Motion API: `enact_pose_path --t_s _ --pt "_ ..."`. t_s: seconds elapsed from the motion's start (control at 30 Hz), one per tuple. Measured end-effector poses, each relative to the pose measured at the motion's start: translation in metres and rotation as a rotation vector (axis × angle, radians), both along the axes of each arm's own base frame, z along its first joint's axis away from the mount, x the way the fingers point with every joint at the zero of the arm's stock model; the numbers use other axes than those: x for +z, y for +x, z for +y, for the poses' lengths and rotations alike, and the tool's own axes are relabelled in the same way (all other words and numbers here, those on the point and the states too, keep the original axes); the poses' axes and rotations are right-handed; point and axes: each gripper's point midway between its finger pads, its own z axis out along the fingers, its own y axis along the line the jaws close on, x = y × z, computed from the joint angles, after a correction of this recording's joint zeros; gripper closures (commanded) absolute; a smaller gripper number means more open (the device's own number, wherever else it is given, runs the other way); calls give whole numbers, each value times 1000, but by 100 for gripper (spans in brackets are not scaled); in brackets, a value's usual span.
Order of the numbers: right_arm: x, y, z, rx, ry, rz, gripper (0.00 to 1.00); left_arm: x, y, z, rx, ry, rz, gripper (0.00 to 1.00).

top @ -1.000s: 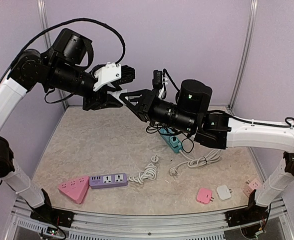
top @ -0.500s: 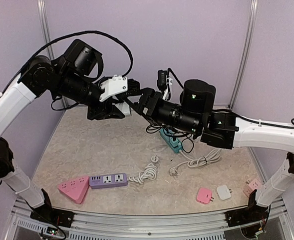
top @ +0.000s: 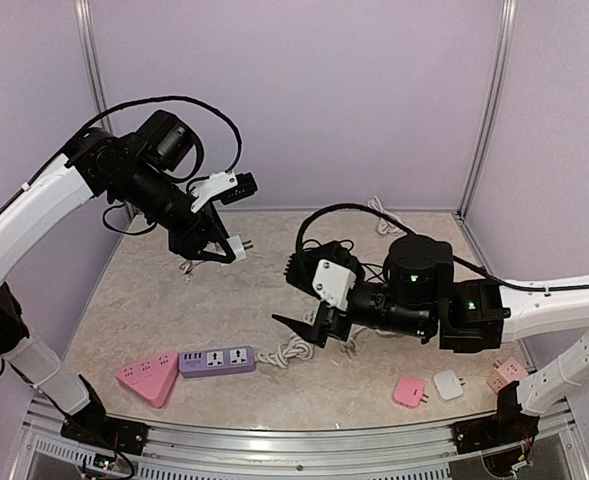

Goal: Insert the plug
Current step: Adjust the plug.

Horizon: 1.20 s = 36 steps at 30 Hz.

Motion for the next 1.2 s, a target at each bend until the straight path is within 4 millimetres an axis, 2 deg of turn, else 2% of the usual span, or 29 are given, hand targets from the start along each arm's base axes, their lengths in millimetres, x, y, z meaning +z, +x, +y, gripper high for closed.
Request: enact_pose_path --t_s 0.07,0.17,0.27,0.4,0.6,0.7,0.87,1.0,1.1,1.13,1.2 --pt "-32 -4 13 64 -162 -158 6 -8 -7 -2 -6 -10 61 100" --pt "-49 0 33 118 -314 -339 7 -18 -18 -5 -21 -22 140 100" --pt "-48 6 49 149 -389 -495 8 -22 -26 -8 -35 -38 197 100" --pt "-47 13 54 176 -436 -614 10 -23 -32 -11 -51 -55 246 100" --pt "-50 30 61 179 -478 -695 23 -27 -36 -16 -71 -68 290 100" --pt "-53 34 66 188 -492 -720 36 -31 -36 -19 -77 -67 313 100" --pt "-55 36 72 197 -489 -747 68 -35 -36 -22 -84 -67 339 100" --pt "-54 36 75 197 -483 -762 100 -36 -39 -21 -80 -64 360 100" --pt "-54 36 76 199 -478 -763 100 -36 -40 -19 -76 -63 374 100" --pt "-54 36 76 197 -475 -760 100 -36 -40 -19 -76 -64 375 91" --pt "-53 36 76 195 -465 -747 100 -36 -40 -19 -75 -66 378 46"
